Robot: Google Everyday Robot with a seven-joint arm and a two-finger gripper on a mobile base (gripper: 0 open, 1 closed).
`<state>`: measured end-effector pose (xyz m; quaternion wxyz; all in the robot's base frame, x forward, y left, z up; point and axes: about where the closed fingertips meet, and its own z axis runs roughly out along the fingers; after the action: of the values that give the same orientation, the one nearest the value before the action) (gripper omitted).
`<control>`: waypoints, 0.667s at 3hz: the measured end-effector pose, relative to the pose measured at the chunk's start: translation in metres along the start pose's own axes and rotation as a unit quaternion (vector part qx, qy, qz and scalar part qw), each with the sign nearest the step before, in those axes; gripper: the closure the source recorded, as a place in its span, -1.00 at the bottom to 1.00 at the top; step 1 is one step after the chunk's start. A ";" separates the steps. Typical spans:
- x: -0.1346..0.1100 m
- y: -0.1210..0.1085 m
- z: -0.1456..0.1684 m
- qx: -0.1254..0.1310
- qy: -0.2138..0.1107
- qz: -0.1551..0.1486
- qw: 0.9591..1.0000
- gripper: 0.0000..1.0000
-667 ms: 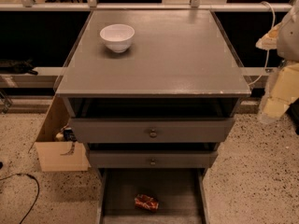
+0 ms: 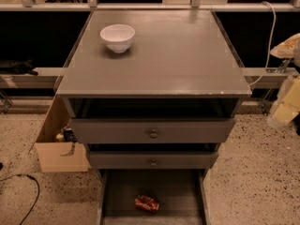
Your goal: Pick coke can from bottom drawer and place on counter
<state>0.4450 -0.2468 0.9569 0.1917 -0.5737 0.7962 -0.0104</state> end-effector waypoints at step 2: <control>0.067 0.010 0.109 -0.059 -0.138 0.106 0.983 -1.00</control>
Offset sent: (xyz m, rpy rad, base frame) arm 0.0099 -0.0381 -0.1980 0.5953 0.1148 -0.1407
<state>0.4522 -0.2824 0.8340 0.2656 -0.4919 0.8179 0.1363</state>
